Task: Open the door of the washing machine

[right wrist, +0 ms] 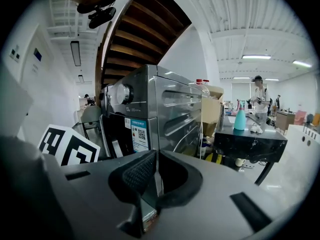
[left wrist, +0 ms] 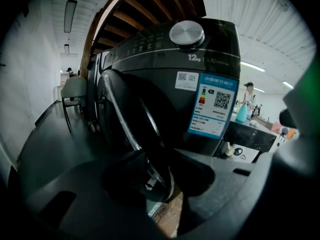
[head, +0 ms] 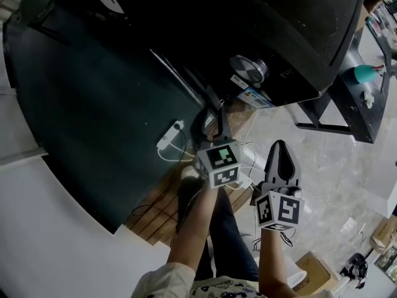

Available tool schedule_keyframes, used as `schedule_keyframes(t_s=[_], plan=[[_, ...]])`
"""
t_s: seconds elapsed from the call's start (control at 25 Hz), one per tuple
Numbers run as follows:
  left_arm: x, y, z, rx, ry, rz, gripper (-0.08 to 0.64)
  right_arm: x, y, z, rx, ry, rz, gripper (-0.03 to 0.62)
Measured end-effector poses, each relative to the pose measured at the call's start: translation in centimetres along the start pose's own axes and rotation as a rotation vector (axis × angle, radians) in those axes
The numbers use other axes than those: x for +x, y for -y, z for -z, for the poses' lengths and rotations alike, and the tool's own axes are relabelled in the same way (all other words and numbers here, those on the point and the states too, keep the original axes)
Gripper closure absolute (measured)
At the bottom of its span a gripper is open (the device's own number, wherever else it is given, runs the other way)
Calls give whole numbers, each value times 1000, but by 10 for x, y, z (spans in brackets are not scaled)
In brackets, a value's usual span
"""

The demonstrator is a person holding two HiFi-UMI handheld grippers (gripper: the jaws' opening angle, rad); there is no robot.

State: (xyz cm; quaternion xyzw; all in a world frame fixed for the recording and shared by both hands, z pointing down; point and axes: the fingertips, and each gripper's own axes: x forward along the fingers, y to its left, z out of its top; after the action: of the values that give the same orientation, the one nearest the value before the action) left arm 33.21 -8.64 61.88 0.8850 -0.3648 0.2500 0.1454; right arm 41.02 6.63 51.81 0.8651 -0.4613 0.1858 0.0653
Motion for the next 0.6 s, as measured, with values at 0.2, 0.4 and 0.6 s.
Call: schedule_keyframes(t_s=[0.2, 0.4, 0.6], plan=[[-16, -17, 12, 17, 4, -14, 419, 2, -16, -1, -1, 2, -40, 571], [-36, -40, 24, -13, 9, -39, 434, 6, -46, -4, -17, 5, -106, 571], [-56, -68, 33, -27, 22, -61, 456, 10, -77, -2, -42, 2, -173, 571]])
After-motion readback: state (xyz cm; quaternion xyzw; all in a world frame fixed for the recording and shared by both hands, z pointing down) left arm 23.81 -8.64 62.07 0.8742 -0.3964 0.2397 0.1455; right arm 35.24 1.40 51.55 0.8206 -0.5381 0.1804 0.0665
